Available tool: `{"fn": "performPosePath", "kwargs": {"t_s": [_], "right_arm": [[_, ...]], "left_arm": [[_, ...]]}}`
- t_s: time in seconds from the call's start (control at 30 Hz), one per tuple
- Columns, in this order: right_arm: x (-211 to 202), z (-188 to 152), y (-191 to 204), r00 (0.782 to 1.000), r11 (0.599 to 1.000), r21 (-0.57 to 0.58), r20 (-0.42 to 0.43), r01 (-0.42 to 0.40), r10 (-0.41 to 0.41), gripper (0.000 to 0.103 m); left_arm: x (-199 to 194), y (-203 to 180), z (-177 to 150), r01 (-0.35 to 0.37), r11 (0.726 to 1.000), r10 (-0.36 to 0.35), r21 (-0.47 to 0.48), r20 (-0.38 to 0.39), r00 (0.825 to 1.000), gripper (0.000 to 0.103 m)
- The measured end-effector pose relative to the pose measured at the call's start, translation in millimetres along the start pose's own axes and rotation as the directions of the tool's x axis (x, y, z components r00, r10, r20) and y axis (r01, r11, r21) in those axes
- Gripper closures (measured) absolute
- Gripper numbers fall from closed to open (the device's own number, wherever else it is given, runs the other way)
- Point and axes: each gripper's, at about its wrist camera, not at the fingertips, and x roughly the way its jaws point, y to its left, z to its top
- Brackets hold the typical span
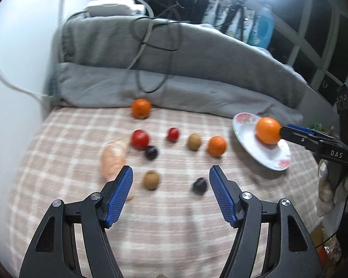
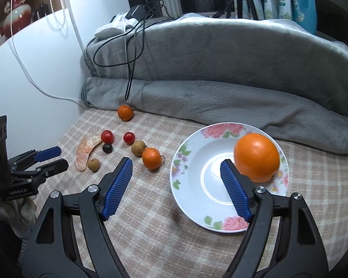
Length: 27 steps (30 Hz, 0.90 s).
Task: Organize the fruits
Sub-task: 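Grasp the small mandarin with the right tool while the left tool grasps a brown longan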
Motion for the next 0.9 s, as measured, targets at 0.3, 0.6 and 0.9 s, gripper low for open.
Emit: {"fn": "performPosePath", "kwargs": {"t_s": [0.3, 0.6, 0.9], "right_arm": [[20.0, 8.1, 16.7, 0.999, 0.998, -0.048, -0.034, -0.041, 0.039, 0.022], [44.3, 13.8, 31.7, 0.994, 0.993, -0.099, -0.086, -0.07, 0.061, 0.023], [76.8, 14.0, 45.8, 0.98, 0.977, -0.184, -0.184, -0.104, 0.07, 0.046]], "left_arm": [[0.2, 32.2, -4.8, -0.055, 0.997, 0.055, -0.052, -0.01, 0.998, 0.035], [7.6, 41.4, -6.1, -0.056, 0.997, 0.055, -0.057, -0.017, 0.998, 0.037], [27.2, 27.1, -6.9, -0.025, 1.0, 0.025, 0.009, -0.069, 0.997, 0.059]]}}
